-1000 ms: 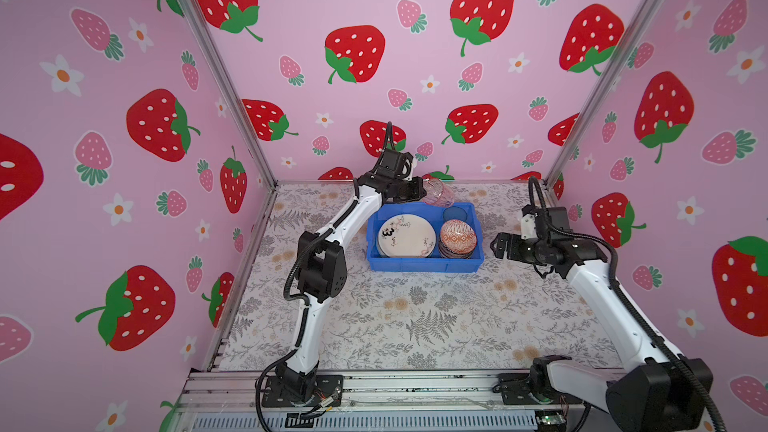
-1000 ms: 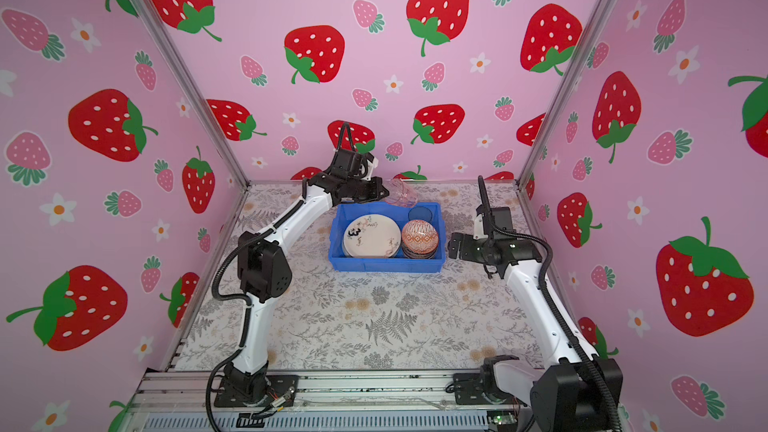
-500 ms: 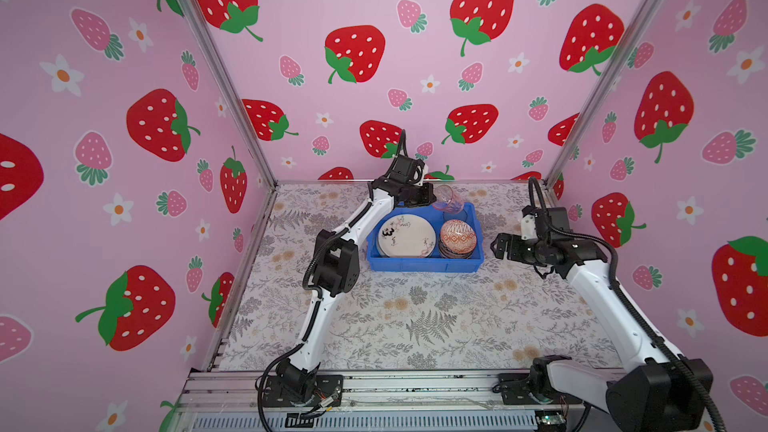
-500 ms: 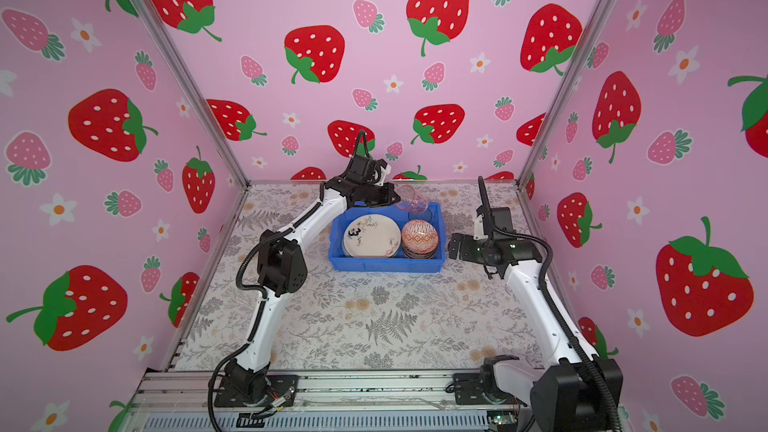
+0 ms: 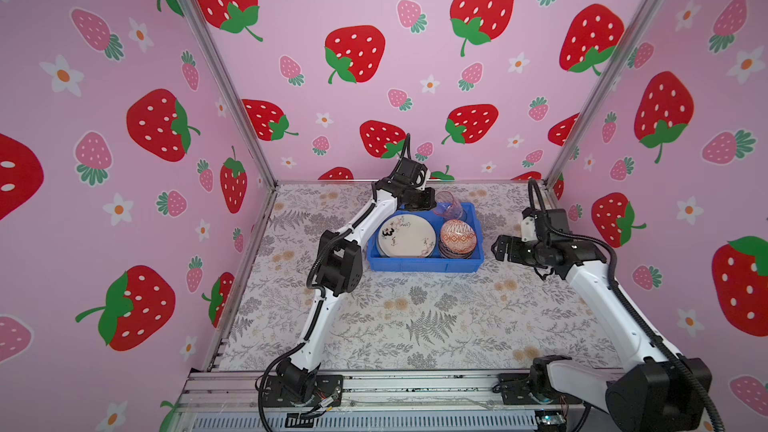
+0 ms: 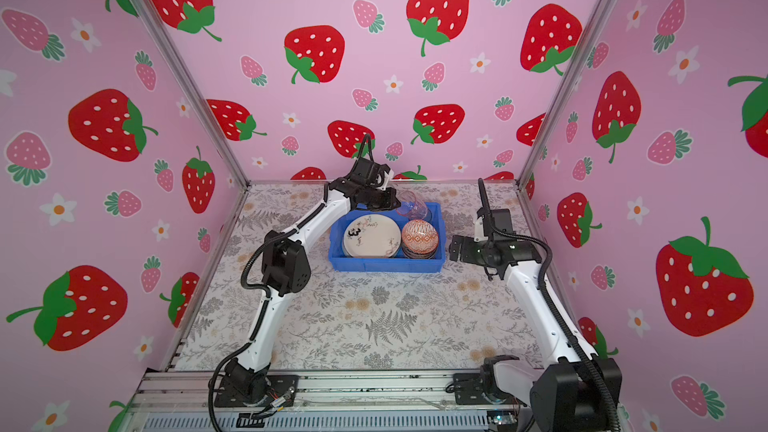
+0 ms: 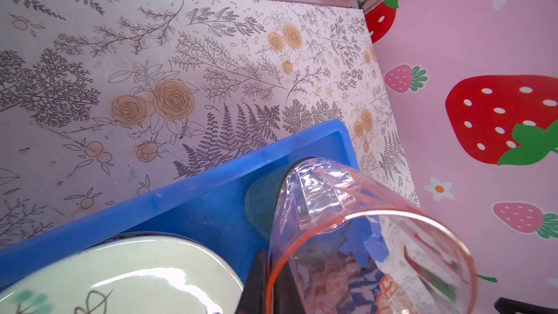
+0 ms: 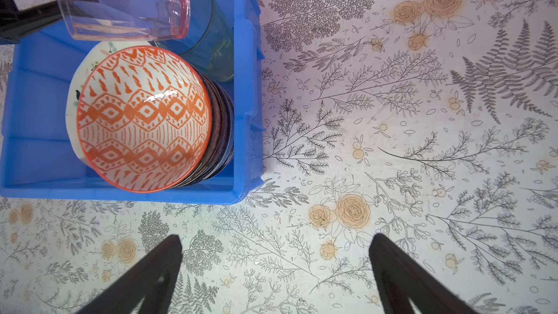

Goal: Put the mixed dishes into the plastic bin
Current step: 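Carry the pink-rimmed cup with the left gripper over the bin beside the green cup, then lower the pink-rimmed cup into the bin next to the green cup with the left gripper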

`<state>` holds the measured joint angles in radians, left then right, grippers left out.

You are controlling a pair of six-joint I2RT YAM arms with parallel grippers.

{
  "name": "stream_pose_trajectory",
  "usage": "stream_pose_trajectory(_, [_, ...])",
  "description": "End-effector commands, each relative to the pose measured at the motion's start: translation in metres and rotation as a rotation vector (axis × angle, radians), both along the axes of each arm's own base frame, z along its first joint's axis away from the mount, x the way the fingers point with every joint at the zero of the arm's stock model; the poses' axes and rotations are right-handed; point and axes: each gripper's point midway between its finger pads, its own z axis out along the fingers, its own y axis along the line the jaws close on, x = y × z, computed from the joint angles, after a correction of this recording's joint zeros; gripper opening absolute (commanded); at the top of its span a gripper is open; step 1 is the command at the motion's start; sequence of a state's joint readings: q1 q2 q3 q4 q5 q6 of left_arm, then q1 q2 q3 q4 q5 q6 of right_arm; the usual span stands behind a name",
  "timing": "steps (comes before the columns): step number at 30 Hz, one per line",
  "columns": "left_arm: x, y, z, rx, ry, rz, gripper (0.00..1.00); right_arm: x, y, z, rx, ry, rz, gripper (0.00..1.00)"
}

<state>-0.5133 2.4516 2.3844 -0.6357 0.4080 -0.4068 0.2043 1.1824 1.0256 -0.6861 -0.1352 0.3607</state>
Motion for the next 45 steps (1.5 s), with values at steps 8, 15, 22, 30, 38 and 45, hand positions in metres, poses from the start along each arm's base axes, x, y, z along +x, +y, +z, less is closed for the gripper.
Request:
stream_pose_trajectory(8, [0.0,-0.007,-0.013,0.044,-0.006,-0.027,0.0,-0.002,-0.009,-0.008,-0.037,0.002,0.006,0.99])
stream_pose_trajectory(15, [0.001,-0.014,-0.009,0.015,-0.01,-0.029,0.0,-0.002,-0.011,-0.012,-0.032,0.008,0.003,0.99])
stream_pose_trajectory(22, [-0.001,-0.015,0.0,0.015,-0.024,-0.037,0.0,-0.002,-0.012,-0.014,-0.036,0.012,0.002,0.99])
stream_pose_trajectory(30, [-0.006,-0.007,0.011,0.055,-0.052,-0.031,0.0,0.0,-0.01,-0.014,-0.024,0.012,0.005,0.99])
stream_pose_trajectory(38, [-0.008,-0.002,0.019,0.088,-0.074,-0.022,0.0,0.0,-0.011,-0.014,-0.024,0.009,0.008,0.99])
stream_pose_trajectory(45, [-0.011,-0.003,0.021,0.1,-0.079,-0.024,0.0,-0.001,-0.011,-0.013,-0.02,0.006,0.006,0.99])
